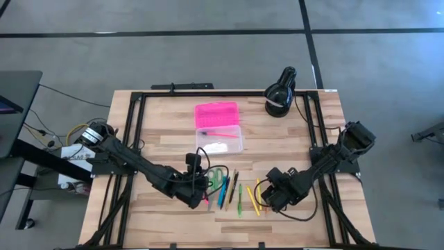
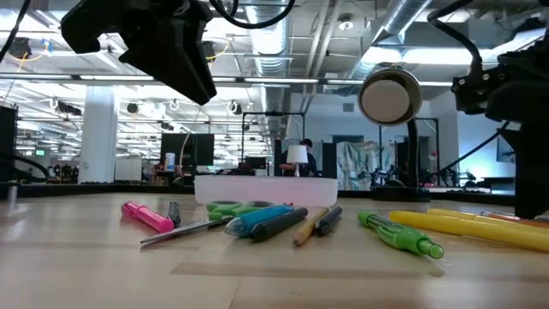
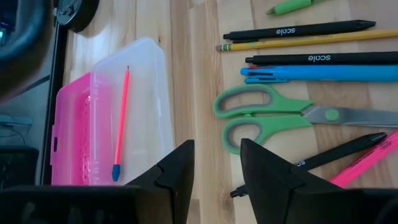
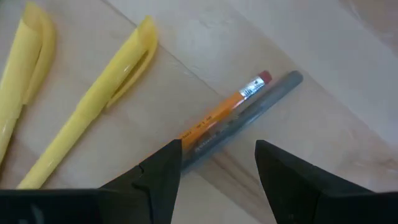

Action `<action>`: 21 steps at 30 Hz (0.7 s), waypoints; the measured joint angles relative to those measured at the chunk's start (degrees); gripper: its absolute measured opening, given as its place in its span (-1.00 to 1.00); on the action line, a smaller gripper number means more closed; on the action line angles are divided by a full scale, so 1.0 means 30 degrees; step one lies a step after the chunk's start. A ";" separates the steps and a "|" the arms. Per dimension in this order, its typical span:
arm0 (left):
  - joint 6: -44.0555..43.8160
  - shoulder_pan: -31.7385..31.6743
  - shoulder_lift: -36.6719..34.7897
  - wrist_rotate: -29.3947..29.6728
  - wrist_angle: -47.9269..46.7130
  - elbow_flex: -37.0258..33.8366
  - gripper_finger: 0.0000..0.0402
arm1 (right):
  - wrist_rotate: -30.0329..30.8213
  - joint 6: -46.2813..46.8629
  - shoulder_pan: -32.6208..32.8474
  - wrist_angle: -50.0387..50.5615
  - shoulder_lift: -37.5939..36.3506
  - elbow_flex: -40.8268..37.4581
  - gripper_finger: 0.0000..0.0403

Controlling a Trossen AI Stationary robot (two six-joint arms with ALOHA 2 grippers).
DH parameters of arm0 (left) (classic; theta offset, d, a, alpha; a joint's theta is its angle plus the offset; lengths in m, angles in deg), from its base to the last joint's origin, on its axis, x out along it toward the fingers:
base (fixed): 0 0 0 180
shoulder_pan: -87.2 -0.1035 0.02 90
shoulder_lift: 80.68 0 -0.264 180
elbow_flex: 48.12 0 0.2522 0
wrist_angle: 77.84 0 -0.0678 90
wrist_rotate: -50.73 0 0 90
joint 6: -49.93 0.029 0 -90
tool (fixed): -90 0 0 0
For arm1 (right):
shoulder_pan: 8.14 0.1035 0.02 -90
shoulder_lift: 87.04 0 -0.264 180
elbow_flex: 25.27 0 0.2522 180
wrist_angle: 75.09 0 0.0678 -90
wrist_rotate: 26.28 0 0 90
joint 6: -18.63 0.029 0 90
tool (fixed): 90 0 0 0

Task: Pick & place school supplies into a supply box
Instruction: Put the gray pen into the supply box

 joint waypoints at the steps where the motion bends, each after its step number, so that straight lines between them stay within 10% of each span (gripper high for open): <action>1: -0.0032 0.0000 0.0000 0.0000 -0.0050 0.0000 -0.37 | -0.0051 0.0054 0.0009 0.0009 0.0000 0.0000 -0.01; 21: -0.0551 0.0087 0.0022 -0.0022 -0.0405 0.0007 -0.37 | -0.2809 0.0955 0.0120 0.0723 0.0022 -0.0036 -0.15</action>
